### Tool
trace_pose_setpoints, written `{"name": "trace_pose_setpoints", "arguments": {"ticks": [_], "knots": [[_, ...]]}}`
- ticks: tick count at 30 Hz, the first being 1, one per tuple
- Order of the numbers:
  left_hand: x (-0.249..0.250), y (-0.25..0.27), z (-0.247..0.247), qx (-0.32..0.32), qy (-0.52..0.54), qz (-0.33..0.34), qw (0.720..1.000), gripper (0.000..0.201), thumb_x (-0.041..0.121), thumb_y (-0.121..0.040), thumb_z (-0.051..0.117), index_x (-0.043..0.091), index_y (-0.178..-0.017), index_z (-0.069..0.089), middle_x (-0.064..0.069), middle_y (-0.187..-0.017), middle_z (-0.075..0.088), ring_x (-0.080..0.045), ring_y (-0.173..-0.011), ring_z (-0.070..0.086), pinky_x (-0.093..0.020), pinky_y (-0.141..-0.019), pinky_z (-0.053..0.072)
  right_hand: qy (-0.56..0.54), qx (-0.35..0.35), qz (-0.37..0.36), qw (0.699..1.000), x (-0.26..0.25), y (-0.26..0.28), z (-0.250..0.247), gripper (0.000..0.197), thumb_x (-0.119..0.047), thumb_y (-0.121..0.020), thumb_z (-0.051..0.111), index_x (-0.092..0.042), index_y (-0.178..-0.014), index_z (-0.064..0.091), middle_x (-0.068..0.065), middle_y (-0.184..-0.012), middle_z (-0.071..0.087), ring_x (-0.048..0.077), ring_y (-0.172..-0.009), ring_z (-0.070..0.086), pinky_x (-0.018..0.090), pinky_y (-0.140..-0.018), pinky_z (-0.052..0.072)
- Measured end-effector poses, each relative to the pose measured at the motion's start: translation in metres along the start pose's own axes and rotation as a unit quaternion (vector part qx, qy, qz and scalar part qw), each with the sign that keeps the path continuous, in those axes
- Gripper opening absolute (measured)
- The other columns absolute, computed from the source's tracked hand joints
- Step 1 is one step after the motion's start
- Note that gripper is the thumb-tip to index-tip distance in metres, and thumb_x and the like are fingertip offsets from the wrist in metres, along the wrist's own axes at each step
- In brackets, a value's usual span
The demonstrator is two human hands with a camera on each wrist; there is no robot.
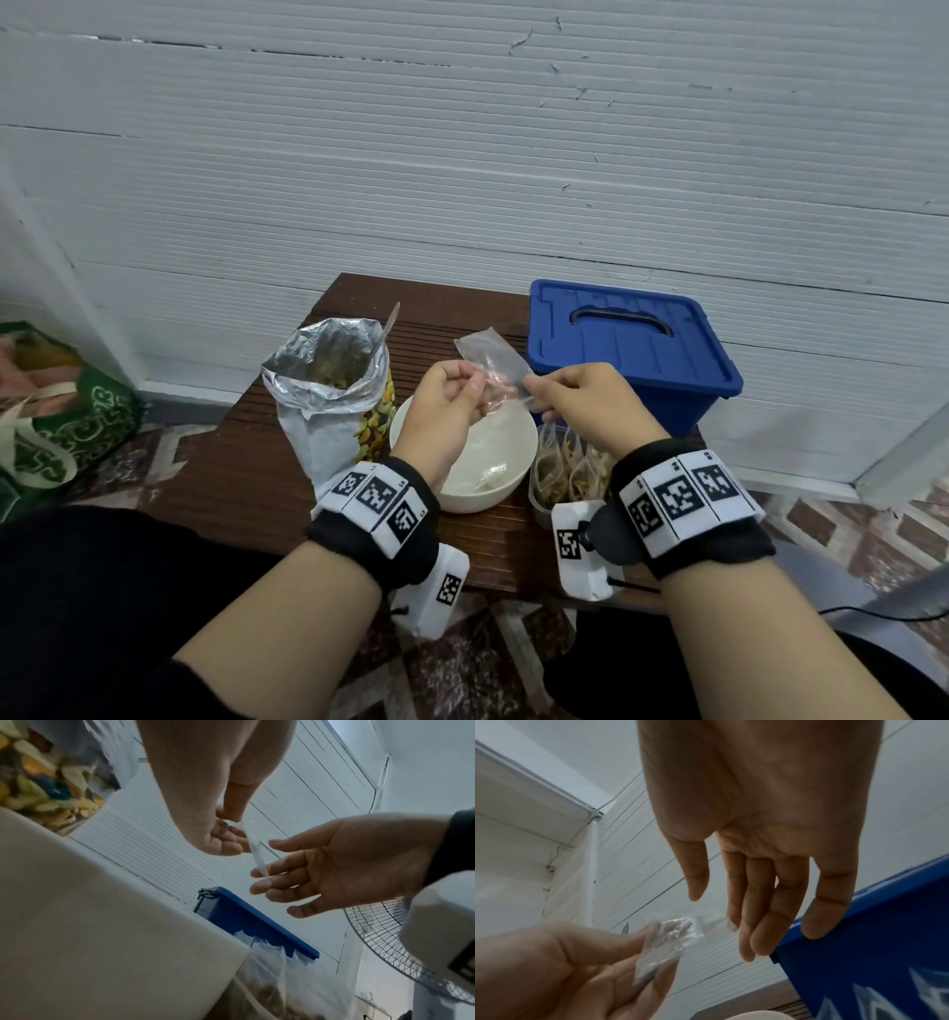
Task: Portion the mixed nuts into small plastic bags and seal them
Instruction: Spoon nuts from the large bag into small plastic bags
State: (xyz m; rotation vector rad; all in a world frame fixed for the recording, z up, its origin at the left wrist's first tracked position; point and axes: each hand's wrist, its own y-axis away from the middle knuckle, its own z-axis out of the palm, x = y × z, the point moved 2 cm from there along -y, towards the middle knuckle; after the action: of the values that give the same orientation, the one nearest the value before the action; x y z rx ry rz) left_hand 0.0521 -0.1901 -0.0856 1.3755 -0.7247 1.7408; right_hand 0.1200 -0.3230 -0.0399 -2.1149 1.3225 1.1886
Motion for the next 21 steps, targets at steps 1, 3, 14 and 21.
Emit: {"name": "trace_pose_setpoints", "arguments": {"ticks": [1,3,14,21], "knots": [[0.0,0.0,0.0,0.0,0.011,-0.005,1.0,0.01,0.005,-0.099,0.045,0.012,-0.097,0.052,-0.008,-0.091,0.068,-0.02,-0.09,0.068,-0.021,-0.075,0.054,-0.022,-0.006,0.003,1.0,0.0,0.0,0.001,0.023,-0.03,-0.092,0.061,-0.01,-0.093,0.072,0.005,-0.091,0.073,0.011,-0.076,0.064,0.019,-0.068,0.05],[0.002,0.002,0.001,-0.012,0.048,-0.012,0.999,0.009,0.005,-0.099,0.045,0.009,-0.098,0.053,-0.004,-0.085,0.068,-0.023,-0.091,0.067,-0.024,-0.078,0.056,-0.052,-0.003,0.005,0.999,0.001,0.001,0.0,0.013,-0.019,-0.091,0.063,-0.009,-0.09,0.07,0.004,-0.083,0.071,0.004,-0.064,0.06,0.009,-0.055,0.045],[0.002,0.0,-0.014,0.068,0.02,-0.012,0.997,0.008,0.013,-0.089,0.066,0.009,-0.095,0.065,-0.005,-0.08,0.068,-0.008,-0.071,0.063,-0.015,-0.067,0.053,-0.032,-0.004,0.001,0.999,0.004,0.001,-0.009,0.012,-0.025,-0.088,0.068,-0.013,-0.086,0.071,-0.005,-0.071,0.066,0.006,-0.064,0.057,0.012,-0.049,0.041],[0.005,0.002,-0.013,0.08,0.057,-0.008,0.995,0.01,0.008,-0.088,0.065,0.007,-0.097,0.062,-0.005,-0.08,0.069,-0.006,-0.07,0.067,-0.016,-0.067,0.054,-0.132,-0.038,0.035,0.99,0.002,0.0,-0.005,0.023,-0.013,-0.081,0.074,0.005,-0.096,0.069,0.008,-0.08,0.072,0.004,-0.058,0.062,0.016,-0.059,0.049]]}}
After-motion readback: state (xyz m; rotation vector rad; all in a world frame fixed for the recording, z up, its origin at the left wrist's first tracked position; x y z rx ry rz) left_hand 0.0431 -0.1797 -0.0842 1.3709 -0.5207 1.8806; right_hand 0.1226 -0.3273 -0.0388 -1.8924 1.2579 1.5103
